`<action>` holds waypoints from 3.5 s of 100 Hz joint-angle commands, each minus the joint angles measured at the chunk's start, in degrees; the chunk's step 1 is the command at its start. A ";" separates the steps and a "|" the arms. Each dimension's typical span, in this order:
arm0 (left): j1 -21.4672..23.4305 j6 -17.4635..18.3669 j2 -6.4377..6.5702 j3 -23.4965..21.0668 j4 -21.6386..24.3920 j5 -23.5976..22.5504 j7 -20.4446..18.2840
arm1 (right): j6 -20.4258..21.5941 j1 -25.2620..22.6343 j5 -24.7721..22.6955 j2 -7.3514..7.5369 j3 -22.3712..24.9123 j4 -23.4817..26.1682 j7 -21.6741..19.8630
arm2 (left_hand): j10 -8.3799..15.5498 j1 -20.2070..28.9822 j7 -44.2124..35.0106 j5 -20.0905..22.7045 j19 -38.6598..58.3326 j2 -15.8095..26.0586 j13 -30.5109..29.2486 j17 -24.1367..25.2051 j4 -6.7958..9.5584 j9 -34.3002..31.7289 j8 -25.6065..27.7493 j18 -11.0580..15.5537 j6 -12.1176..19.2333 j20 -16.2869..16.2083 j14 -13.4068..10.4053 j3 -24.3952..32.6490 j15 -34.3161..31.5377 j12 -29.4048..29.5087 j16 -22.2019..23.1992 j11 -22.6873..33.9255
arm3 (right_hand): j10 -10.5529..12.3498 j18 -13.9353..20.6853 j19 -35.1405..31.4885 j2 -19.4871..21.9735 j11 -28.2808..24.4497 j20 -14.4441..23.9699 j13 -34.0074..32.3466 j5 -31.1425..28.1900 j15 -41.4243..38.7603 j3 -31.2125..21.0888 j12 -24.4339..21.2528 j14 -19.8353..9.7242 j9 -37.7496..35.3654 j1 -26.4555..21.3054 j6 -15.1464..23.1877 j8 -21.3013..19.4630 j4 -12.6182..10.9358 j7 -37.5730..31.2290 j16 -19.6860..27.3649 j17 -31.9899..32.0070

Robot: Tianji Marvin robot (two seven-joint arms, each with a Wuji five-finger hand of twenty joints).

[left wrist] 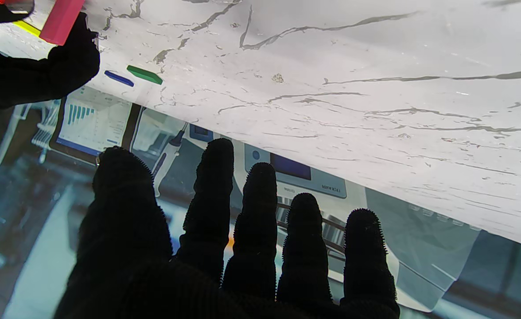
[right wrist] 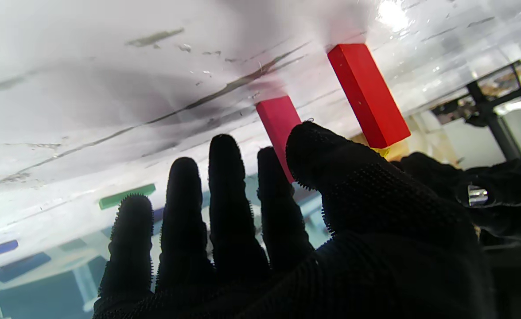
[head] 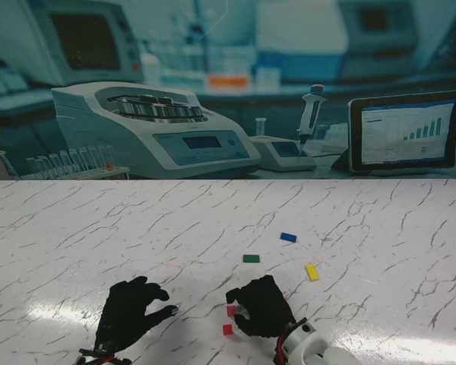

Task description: Arrange dominoes in a row

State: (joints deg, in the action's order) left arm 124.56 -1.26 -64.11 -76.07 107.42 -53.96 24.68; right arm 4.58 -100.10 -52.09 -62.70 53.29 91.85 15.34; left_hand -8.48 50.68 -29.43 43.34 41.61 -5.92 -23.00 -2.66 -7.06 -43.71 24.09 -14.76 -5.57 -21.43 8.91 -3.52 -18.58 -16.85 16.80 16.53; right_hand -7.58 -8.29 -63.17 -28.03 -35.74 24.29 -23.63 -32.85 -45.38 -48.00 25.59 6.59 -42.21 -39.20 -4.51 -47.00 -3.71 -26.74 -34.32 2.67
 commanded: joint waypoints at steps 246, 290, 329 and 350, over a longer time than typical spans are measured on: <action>0.31 0.71 -0.23 -0.79 0.66 1.61 -3.09 | -12.90 23.05 5.17 -3.56 -12.28 -21.31 5.01 | 0.86 -0.50 -1.73 0.91 1.72 1.59 -0.89 0.43 1.32 -0.46 0.85 -0.91 1.18 -0.78 -0.14 0.00 -0.82 -0.57 0.80 0.77 | -0.83 -1.39 3.62 -1.42 2.92 1.43 8.14 -1.26 -0.02 0.06 -1.18 -2.21 11.57 0.75 3.90 0.15 5.31 -0.60 3.63 -1.25; 0.20 0.88 -0.30 -0.69 0.38 1.86 -2.73 | -13.12 22.59 5.56 -3.82 -12.22 -21.72 5.99 | 0.72 -0.52 -1.65 1.06 1.85 1.99 -0.90 0.45 1.31 -0.52 0.80 -0.98 0.95 -0.85 -0.07 0.03 -0.91 -0.58 0.86 0.78 | 2.02 -0.72 1.42 -6.16 -6.34 1.13 5.61 -3.63 -3.38 -2.37 4.65 -3.00 9.83 -6.43 9.39 1.13 8.67 -29.64 2.11 -2.48; 0.02 0.84 -0.35 -0.50 0.17 2.00 -2.40 | -12.80 22.14 5.92 -3.97 -11.66 -21.53 6.55 | 0.44 1.71 -1.63 1.48 1.97 3.68 -0.94 0.38 1.10 -0.72 0.71 -0.92 0.79 -0.90 -0.06 0.29 -1.05 -0.57 0.89 0.87 | 1.60 -1.19 0.63 -5.80 -13.19 0.54 4.89 -0.05 -4.32 -4.14 13.61 -1.99 10.97 -8.54 11.48 -6.25 9.19 -38.46 1.68 -3.05; -0.04 0.66 -0.35 -0.44 0.17 2.02 -2.45 | -12.63 22.15 6.21 -4.21 -11.63 -21.90 7.38 | 0.52 3.80 -1.86 1.60 1.97 3.70 -0.97 0.38 0.42 -0.86 0.69 -0.85 1.09 -0.90 -0.04 -0.13 -1.11 -0.57 0.88 0.96 | 1.52 -1.90 -0.10 -6.00 -16.14 0.65 2.67 0.51 -5.28 -4.55 17.51 -1.29 9.62 -8.51 11.78 -7.88 9.24 -41.18 0.94 -4.62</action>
State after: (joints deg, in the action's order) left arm 124.25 -1.62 -64.14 -76.73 107.71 -52.25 22.76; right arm -8.15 -76.99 -46.05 -66.48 42.09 70.92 22.81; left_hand -8.48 52.53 -30.78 43.96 41.61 -4.42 -23.00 -2.66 -7.06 -43.72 24.09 -14.77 -5.58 -21.44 8.91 -3.40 -18.58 -16.86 16.80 16.57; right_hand -6.15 -8.29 -62.17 -33.23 -50.06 25.35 -20.09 -29.50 -49.68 -51.04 41.84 4.73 -31.33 -42.85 1.84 -50.68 5.09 -56.99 -32.08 -1.57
